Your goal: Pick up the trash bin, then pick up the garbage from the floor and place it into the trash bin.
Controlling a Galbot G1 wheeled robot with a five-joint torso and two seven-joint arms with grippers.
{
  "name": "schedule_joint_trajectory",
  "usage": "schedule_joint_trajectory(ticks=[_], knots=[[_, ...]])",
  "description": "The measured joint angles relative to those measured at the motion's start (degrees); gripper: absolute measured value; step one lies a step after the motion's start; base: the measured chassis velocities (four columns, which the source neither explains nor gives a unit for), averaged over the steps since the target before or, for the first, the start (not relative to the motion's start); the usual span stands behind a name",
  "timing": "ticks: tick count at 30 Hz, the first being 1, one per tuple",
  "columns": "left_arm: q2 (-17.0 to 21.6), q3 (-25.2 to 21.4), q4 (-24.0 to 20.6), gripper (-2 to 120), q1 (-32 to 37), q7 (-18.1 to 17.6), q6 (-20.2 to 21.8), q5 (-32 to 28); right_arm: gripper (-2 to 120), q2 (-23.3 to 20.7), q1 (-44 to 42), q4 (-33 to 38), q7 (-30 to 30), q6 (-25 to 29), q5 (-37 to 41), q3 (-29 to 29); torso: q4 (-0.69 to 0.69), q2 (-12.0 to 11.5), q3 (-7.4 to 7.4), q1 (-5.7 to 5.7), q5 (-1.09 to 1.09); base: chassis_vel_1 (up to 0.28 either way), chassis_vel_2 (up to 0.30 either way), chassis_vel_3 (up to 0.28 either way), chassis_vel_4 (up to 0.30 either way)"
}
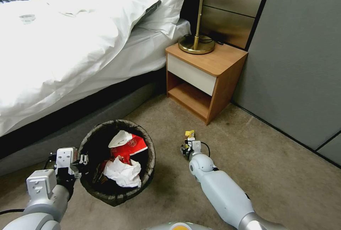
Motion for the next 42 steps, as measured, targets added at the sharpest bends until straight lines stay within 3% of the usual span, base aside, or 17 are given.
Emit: schedule_joint_trajectory(ticks=[2, 5, 8, 9, 12, 21, 24, 25, 27, 29, 31, 32, 35, 36, 42], knots=[[-0.01, 0.0, 0.0, 1, 0.04, 0.01, 0.0, 0.01, 34, -0.01, 0.06, -0.22, -0.05, 0.12, 0.0, 0.01, 0.0, 0.0, 0.0, 0.0, 0.0, 0.0, 0.0, 0.0, 0.0], [-0.03, -0.01, 0.0, 1, 0.08, 0.02, -0.02, 0.07, 18, -0.07, 0.26, -0.63, -0.13, 0.41, 0.05, 0.02, 0.0, 0.0, 0.0, 0.0, 0.0, 0.0, 0.0, 0.0, 0.0], [-0.04, 0.0, 0.0, 1, 0.08, 0.02, -0.02, 0.08, 17, -0.09, 0.29, -0.66, -0.14, 0.46, 0.05, 0.02, 0.0, 0.0, 0.0, 0.0, 0.0, 0.0, 0.0, 0.0, 0.0], [-0.06, 0.01, 0.0, 1, 0.1, 0.03, -0.02, 0.13, 5, -0.1, 0.38, -0.86, -0.17, 0.72, 0.08, 0.02, 0.0, 0.0, 0.0, 0.0, 0.0, 0.0, 0.0, 0.0, 0.0], [-0.07, 0.04, 0.0, 1, 0.1, 0.03, -0.02, 0.19, 0, -0.1, 0.42, -1.01, -0.18, 1.04, 0.08, 0.02, 0.0, 0.0, 0.0, 0.0, 0.0, 0.0, 0.0, 0.0, 0.0], [-0.11, 0.13, 0.0, 1, 0.11, 0.05, -0.02, 0.31, 0, -1.03, -0.35, 1.62, 0.29, 2.78, -1.45, 0.11, 0.01, 0.0, 0.0, 0.0, 0.0, 0.0, 0.0, 0.0, 0.0], [-0.11, 0.13, 0.0, 1, 0.19, 0.05, -0.02, 0.35, 0, -3.41, -2.56, 10.68, 0.22, 2.36, -2.57, 0.4, -0.01, 0.0, 0.0, 0.0, 0.0, 0.0, 0.0, 0.0, 0.0], [-0.11, 0.13, 0.0, 1, 0.19, 0.05, -0.02, 0.35, 0, -3.41, -2.56, 10.68, 0.22, 2.36, -2.57, 0.4, -0.01, 0.0, 0.0, 0.0, 0.0, 0.0, 0.0, 0.0, 0.0], [-0.09, 0.11, 0.0, 1, 0.33, 0.07, -0.02, 0.36, 0, -6.0, -4.51, 21.64, -0.25, 0.07, -2.83, 0.89, -0.02, 0.0, 0.0, 0.0, -0.01, 0.0, 0.0, 0.0, 0.0], [-0.09, 0.11, 0.0, 1, 0.35, 0.08, -0.01, 0.36, 0, -6.55, -4.81, 24.03, -0.36, -0.39, -2.73, 0.91, 0.0, 0.0, 0.0, 0.0, 0.01, 0.0, 0.0, 0.0, 0.0], [-0.05, 0.14, 0.0, 1, 0.39, 0.02, 0.01, 0.35, 0, -9.19, -5.89, 34.38, -0.59, -2.61, -1.9, 0.9, 0.0, 0.0, 0.0, 0.0, -0.01, 0.0, 0.0, 0.0, 0.0], [-0.05, 0.14, 0.0, 1, 0.39, 0.02, 0.01, 0.35, 0, -9.19, -5.89, 34.38, -0.59, -2.61, -1.9, 0.9, 0.0, 0.0, 0.0, 0.0, -0.01, 0.0, 0.0, 0.0, 0.0], [-0.02, 0.34, 0.0, 1, 0.39, 0.05, 0.07, 0.34, 0, -11.21, -6.16, 45.44, -0.19, -5.59, 0.59, 0.41, 0.0, 0.0, 0.0, 0.0, -0.02, 0.0, 0.0, 0.0, 0.0], [-0.02, 0.34, 0.0, 1, 0.39, 0.05, 0.07, 0.34, 0, -11.21, -6.16, 45.44, -0.19, -5.59, 0.59, 0.41, 0.0, 0.0, 0.0, 0.0, -0.02, 0.0, 0.0, 0.0, 0.0], [0.29, 0.46, 0.0, 1, 0.68, -0.03, 0.13, 0.15, 0, -15.26, -5.24, 61.47, 0.2, -10.6, 7.08, -2.56, 0.0, 0.0, 0.0, 0.0, 0.0, 0.0, 0.0, 0.0, 0.0]])
